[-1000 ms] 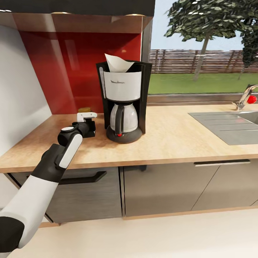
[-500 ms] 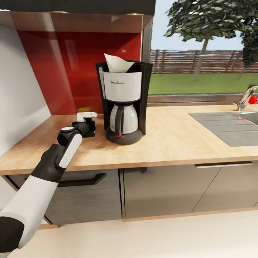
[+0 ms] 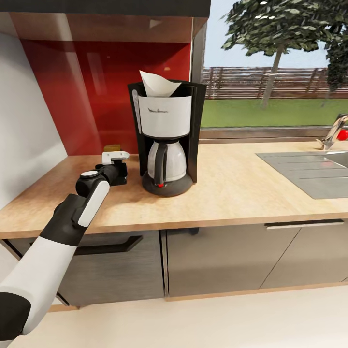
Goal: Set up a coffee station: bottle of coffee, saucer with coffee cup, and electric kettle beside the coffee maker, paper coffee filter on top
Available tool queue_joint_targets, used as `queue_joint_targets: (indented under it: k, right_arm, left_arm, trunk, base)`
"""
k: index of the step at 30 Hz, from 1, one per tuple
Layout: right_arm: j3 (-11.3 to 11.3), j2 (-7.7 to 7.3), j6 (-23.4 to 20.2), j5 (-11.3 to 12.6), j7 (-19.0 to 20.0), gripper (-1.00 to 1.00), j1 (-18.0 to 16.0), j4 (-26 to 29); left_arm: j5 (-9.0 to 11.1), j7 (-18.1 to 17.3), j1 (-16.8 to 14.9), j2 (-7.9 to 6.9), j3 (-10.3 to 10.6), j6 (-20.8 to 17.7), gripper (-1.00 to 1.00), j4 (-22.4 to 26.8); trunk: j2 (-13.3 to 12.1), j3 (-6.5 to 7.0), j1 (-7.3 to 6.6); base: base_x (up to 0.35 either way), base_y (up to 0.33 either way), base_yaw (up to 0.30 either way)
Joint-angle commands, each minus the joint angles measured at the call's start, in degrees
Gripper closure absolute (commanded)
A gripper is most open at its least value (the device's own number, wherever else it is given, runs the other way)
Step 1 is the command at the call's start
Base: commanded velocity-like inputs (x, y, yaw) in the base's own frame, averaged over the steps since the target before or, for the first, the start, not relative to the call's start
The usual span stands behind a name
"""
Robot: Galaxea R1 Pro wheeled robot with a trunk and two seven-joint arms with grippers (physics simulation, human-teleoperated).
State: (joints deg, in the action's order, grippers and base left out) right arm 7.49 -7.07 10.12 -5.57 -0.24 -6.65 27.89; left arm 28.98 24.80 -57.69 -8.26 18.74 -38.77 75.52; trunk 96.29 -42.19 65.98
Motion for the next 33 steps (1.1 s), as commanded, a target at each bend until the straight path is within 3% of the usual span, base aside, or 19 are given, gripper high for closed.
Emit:
queue_joint_targets:
  k: [1,33]
  right_arm:
    - [0.25,0.04,0.17,-0.58,-0.02,-1.00,-0.03,-0.03]
    - [0.25,0.05,0.17,-0.58,-0.02,-1.00,-0.03,-0.03]
  left_arm:
    - [0.59,0.52,-0.06,-0.14,0.16,-0.08,1.00,0.06]
    - [0.64,0.52,-0.06,-0.53,0.16,-0.15,1.00,0.14]
  trunk:
    - [0.02,-0.05,-0.01]
    - [3.23,-1.49,1.75]
  base:
    - [0.000,0.000,0.000]
    - [0.000,0.000,0.000]
